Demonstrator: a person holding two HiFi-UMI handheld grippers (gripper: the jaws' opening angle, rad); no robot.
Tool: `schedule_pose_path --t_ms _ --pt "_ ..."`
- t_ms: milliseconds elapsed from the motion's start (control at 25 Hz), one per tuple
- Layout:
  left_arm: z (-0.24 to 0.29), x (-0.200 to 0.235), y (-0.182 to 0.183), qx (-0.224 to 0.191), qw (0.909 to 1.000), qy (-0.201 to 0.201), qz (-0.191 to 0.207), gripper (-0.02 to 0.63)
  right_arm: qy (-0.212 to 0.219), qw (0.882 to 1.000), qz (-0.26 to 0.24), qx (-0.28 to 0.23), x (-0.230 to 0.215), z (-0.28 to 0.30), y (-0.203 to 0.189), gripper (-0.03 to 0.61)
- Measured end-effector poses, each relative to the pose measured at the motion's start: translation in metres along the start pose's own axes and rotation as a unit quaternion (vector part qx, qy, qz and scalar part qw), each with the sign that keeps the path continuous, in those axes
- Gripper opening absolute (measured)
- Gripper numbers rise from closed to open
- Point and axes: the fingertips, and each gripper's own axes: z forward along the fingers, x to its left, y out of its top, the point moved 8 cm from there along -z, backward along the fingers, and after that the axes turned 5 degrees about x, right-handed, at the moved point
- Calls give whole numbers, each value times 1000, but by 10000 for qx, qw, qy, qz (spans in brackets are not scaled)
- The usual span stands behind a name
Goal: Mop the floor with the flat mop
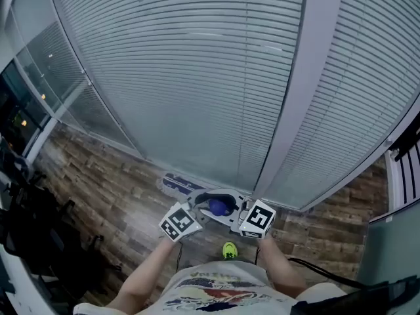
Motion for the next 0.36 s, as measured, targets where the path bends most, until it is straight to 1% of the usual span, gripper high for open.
schedule_pose_path --t_ms 200,360 --pt "33 16 14 -38 9999 23 130 147 -36 9999 -52 -90 -32 -23 3 160" --pt "42 22 14 46 10000 55 62 147 53 9998 47 -195 -45 -27 -1 155"
